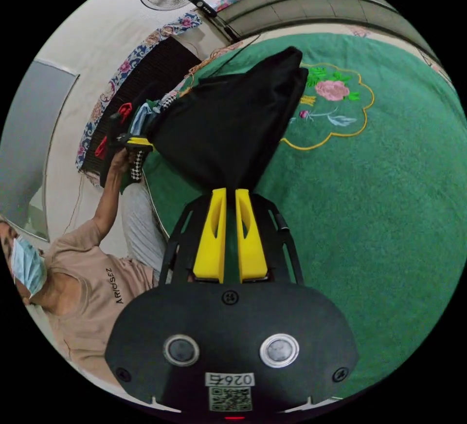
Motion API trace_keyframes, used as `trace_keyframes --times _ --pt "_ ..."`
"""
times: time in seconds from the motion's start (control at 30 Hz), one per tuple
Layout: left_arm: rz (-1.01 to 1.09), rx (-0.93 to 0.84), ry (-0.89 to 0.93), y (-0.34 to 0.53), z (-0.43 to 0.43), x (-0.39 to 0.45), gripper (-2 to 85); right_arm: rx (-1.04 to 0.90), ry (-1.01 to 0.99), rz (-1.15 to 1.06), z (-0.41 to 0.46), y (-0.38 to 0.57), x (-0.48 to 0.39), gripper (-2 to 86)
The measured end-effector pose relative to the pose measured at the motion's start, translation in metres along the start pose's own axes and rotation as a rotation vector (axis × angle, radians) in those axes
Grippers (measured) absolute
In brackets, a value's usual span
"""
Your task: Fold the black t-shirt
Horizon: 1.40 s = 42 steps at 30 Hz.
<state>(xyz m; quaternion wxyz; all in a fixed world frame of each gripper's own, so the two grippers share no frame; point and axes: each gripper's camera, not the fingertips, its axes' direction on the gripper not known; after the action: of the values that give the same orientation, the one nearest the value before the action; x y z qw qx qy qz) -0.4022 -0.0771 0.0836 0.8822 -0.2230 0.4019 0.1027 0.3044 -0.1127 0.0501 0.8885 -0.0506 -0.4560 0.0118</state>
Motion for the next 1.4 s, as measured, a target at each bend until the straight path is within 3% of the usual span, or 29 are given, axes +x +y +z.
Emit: trace_keyframes --times 0.17,0.27,0.37,0.43,0.57,0.63,0.7,0.8,0.93,1.0,1.07,1.1,1.2,1.23,1.3,1.37,1.4 --pt "-0.098 0.167 0.100 0.034 -0.027 -0.013 4.6 -0.005 -0.004 0.003 -0.023 0.011 0.007 -1.2" --pt "-0.136 0.360 -0.039 0.070 -0.062 0.006 0.0 0.093 0.108 -0.028 -0.050 0.019 -0.008 -1.1" --pt "0.039 0.507 -0.171 0.077 -0.078 0.056 -0.8 0.235 0.221 -0.133 -0.068 0.018 -0.036 -1.2" --pt "0.132 0.445 -0.244 0.061 -0.065 0.079 -0.9 0.262 0.311 -0.223 -0.058 0.008 -0.056 -1.2" --pt "0.142 0.054 -0.434 0.009 -0.007 0.063 -0.9 0.154 0.369 -0.259 -0.022 -0.010 -0.056 -1.0" --pt "-0.020 0.069 -0.304 0.008 -0.017 0.030 -0.9 0.058 0.453 -0.209 -0.003 -0.013 -0.038 -0.9" --pt "-0.155 0.317 -0.218 0.039 -0.055 0.013 -0.7 0.099 0.379 -0.166 -0.010 -0.009 -0.028 -0.7" --pt "-0.105 0.399 -0.223 0.070 -0.070 0.023 0.2 0.110 0.388 -0.152 -0.020 -0.006 -0.024 -0.2" --pt "0.013 0.302 -0.043 0.061 -0.046 0.032 9.9 0.075 0.283 -0.078 -0.026 0.002 -0.011 6.6" --pt "0.045 0.152 0.051 0.033 -0.019 0.030 14.6 0.050 0.255 -0.032 -0.022 0.004 -0.001 8.8" --pt "0.013 0.085 0.019 0.014 -0.011 0.026 14.3 0.039 0.211 0.000 -0.016 0.001 0.007 9.9" --pt "-0.013 0.114 -0.024 0.006 -0.019 0.023 8.9 0.034 0.168 -0.010 -0.010 -0.004 0.009 9.6" --pt "0.068 0.184 0.144 -0.008 -0.047 0.031 3.6 0.029 0.186 -0.049 -0.007 -0.015 0.006 3.7" --pt "0.102 0.191 0.096 -0.008 -0.056 0.039 3.2 0.048 0.188 -0.057 -0.011 -0.016 0.006 2.4" --pt "0.196 0.097 -0.183 -0.005 -0.075 0.063 1.9 0.070 0.134 -0.053 -0.015 -0.015 0.013 1.5" --pt "0.147 0.002 -0.291 -0.004 -0.079 0.059 0.7 0.072 0.057 -0.034 -0.016 -0.016 0.023 1.2" --pt "0.048 -0.047 -0.482 0.000 -0.082 0.052 0.1 0.052 0.078 -0.027 -0.013 -0.018 0.025 0.9"
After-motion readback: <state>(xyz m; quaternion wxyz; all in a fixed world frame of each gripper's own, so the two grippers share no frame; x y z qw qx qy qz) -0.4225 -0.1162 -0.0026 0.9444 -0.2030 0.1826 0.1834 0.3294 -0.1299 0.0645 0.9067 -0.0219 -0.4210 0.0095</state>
